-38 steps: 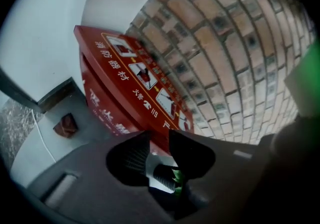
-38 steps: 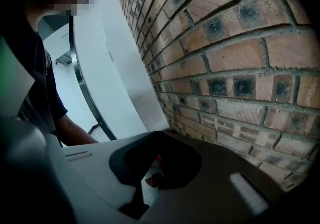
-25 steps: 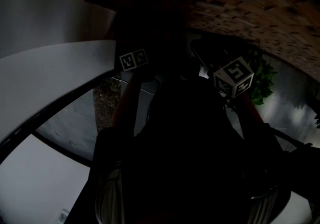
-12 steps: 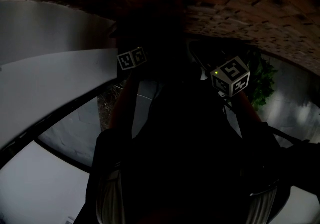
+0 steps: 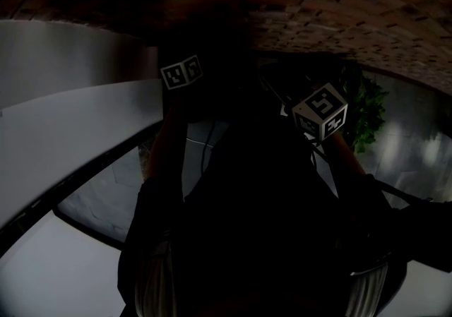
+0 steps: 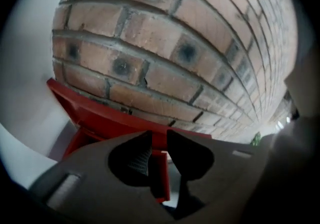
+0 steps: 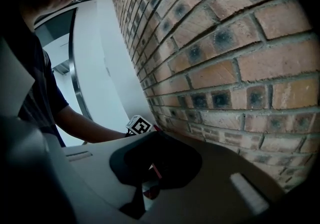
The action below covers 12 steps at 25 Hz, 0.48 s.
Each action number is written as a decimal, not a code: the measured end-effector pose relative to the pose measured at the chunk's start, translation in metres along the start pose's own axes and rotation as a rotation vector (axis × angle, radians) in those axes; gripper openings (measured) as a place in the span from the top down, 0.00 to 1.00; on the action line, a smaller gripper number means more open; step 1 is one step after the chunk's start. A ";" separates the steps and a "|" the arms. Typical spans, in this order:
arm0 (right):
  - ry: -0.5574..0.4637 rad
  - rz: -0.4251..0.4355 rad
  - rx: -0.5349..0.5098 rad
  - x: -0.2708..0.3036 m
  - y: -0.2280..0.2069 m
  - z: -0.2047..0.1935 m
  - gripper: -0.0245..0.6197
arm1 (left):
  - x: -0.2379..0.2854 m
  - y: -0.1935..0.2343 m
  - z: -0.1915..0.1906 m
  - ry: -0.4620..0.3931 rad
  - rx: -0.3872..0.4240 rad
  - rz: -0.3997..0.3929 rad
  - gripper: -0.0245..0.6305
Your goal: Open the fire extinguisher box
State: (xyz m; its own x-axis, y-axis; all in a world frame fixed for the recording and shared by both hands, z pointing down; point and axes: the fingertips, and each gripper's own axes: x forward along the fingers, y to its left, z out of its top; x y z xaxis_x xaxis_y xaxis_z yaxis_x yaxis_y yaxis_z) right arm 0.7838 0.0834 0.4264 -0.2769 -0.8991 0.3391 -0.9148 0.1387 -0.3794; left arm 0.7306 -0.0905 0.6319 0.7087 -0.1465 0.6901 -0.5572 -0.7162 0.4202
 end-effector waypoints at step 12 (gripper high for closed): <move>-0.037 -0.046 0.036 -0.023 -0.019 -0.001 0.96 | 0.026 -0.010 0.020 0.001 -0.005 0.000 0.81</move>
State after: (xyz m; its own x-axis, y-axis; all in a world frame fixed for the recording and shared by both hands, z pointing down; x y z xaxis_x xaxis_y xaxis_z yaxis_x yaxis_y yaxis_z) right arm 0.8072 0.1020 0.4263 -0.2230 -0.9190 0.3252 -0.9151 0.0824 -0.3946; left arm 0.7630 -0.1005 0.6339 0.7082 -0.1459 0.6907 -0.5592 -0.7131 0.4228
